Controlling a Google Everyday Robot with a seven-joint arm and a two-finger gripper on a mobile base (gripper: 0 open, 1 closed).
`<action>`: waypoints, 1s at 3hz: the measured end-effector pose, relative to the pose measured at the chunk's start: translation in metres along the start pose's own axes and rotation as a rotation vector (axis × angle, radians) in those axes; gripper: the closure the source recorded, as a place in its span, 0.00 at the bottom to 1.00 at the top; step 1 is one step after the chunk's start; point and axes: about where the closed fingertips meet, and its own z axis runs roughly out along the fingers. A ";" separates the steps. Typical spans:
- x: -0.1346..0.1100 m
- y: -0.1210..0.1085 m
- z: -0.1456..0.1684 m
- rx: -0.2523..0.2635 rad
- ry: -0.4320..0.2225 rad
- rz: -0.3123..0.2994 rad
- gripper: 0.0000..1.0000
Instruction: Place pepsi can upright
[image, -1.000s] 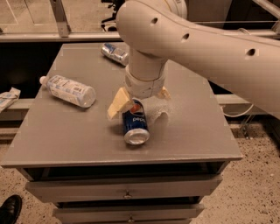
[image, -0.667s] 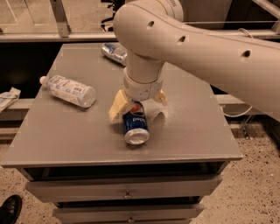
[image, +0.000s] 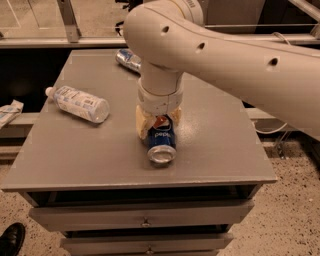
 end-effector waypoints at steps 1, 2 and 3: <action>-0.006 -0.005 -0.005 0.022 -0.009 -0.005 0.83; -0.019 -0.016 -0.020 0.049 -0.037 -0.022 1.00; -0.033 -0.034 -0.043 0.057 -0.117 -0.067 1.00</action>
Offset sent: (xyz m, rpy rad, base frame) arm 0.0421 -0.0208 0.0492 -0.0579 -0.1099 0.0342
